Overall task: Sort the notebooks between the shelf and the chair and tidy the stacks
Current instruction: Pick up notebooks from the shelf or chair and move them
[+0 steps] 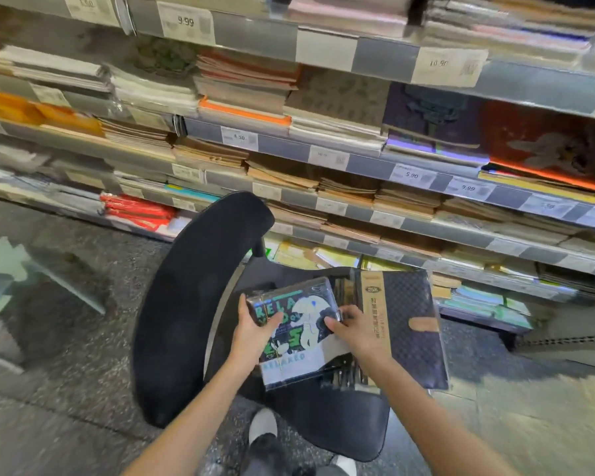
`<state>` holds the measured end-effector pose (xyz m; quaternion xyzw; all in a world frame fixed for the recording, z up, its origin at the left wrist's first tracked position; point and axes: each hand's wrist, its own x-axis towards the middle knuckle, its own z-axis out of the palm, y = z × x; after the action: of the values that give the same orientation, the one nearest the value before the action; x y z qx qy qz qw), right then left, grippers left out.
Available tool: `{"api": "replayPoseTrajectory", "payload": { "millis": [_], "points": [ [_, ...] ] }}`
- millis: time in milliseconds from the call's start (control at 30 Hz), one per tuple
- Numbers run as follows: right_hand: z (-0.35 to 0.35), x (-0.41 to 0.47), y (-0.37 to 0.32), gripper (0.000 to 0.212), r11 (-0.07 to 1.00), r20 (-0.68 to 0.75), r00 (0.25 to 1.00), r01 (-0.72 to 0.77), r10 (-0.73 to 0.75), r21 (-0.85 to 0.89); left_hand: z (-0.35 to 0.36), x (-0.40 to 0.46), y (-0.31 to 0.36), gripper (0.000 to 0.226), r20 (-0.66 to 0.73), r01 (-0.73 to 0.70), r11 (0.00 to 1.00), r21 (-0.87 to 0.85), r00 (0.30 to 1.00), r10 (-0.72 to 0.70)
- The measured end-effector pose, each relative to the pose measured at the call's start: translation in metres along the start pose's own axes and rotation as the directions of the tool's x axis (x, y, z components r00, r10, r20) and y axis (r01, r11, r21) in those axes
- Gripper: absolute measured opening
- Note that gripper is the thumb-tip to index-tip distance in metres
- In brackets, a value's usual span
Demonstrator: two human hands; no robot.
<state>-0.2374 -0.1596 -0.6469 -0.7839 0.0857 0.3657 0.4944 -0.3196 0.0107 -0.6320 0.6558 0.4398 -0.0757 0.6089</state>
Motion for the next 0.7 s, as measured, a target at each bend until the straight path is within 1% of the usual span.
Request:
{"api": "replayPoseTrajectory", "payload": {
  "millis": [33,133,267,333,400,467,533,567,633,700],
  "points": [
    [0.009,0.004,0.001,0.019,1.000,0.001,1.000,-0.019,0.019,0.015,-0.001,0.010,-0.001,0.091,0.015,0.016,1.000,0.010,1.000,-0.017],
    [0.033,0.020,0.007,0.043,0.993,0.013,0.997,-0.083,0.082,0.082,-0.006,0.041,-0.009,0.093,0.045,0.065,0.995,0.071,0.997,-0.068],
    [0.054,0.045,0.023,0.060,0.989,0.015,0.991,-0.137,0.136,0.057,-0.007,0.080,-0.031,0.099,0.086,0.110,0.991,0.076,0.990,-0.116],
    [0.062,0.054,0.025,0.064,0.992,0.021,0.992,-0.127,0.127,0.015,-0.005,0.092,-0.040,0.098,0.111,0.112,0.988,0.102,0.986,-0.123],
    [0.069,0.058,0.023,0.066,0.994,0.011,0.995,-0.100,0.101,-0.036,0.000,0.097,-0.047,0.095,0.127,0.079,0.976,0.202,0.986,-0.106],
    [0.071,0.059,0.021,0.065,0.995,-0.006,0.997,-0.075,0.075,-0.064,0.006,0.098,-0.049,0.091,0.091,0.031,0.943,0.332,0.994,-0.065],
    [0.067,0.055,0.016,0.061,0.994,-0.029,0.999,-0.038,0.035,-0.105,0.012,0.096,-0.048,0.084,0.041,-0.062,0.887,0.457,0.998,0.049],
    [0.062,0.053,0.013,0.058,0.992,-0.043,0.999,-0.008,0.002,-0.127,0.016,0.095,-0.046,0.082,0.036,-0.119,0.862,0.493,0.993,0.117],
    [0.048,0.046,0.005,0.054,0.986,-0.066,0.995,0.069,-0.080,-0.152,0.025,0.090,-0.037,0.077,0.074,-0.212,0.848,0.485,0.977,0.202],
    [0.032,0.039,-0.005,0.051,0.970,-0.094,0.980,0.153,-0.173,-0.186,0.040,0.081,-0.024,0.072,0.142,-0.255,0.887,0.384,0.966,0.216]
  ]
}}
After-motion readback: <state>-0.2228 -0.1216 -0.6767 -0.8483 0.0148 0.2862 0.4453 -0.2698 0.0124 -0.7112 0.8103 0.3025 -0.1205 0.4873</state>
